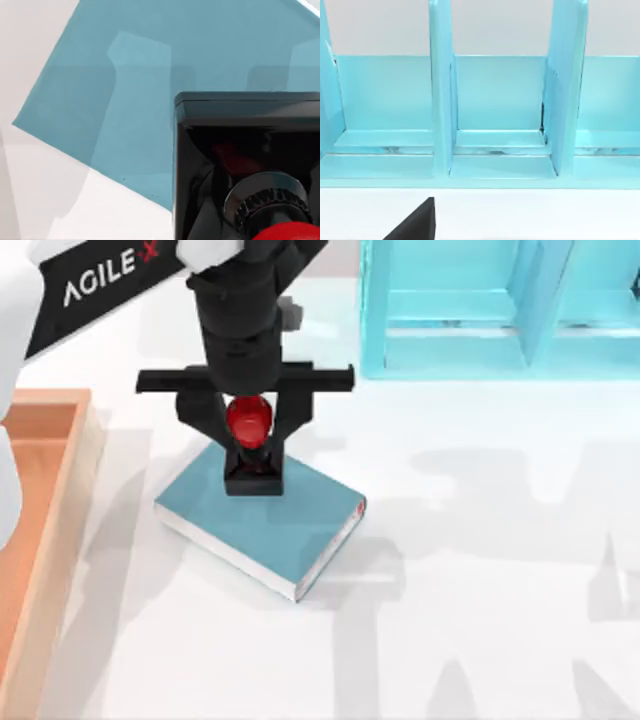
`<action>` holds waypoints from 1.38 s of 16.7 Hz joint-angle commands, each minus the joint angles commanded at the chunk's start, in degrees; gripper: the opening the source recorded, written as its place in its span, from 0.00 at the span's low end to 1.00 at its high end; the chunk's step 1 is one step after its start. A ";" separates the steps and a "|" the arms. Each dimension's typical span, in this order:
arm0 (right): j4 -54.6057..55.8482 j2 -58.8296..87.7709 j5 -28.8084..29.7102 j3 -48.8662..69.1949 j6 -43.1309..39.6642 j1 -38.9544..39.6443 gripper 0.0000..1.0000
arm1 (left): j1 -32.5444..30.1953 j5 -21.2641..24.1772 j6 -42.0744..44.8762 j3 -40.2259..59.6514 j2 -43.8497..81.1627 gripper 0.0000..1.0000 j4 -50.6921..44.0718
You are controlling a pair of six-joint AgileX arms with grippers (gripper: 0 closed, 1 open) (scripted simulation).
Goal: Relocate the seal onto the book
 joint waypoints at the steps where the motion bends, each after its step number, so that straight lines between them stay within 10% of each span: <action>1: 0.00 0.00 0.00 0.00 0.00 0.00 1.00 | 0.00 0.00 0.00 0.00 0.00 0.53 0.00; 7: 0.00 0.00 0.00 0.00 0.00 0.00 1.00 | 0.00 0.00 0.00 0.00 0.00 0.98 0.00; 23: 0.00 0.00 0.00 0.00 0.00 0.00 1.00 | 0.03 0.00 -0.05 7.80 0.81 1.00 -7.02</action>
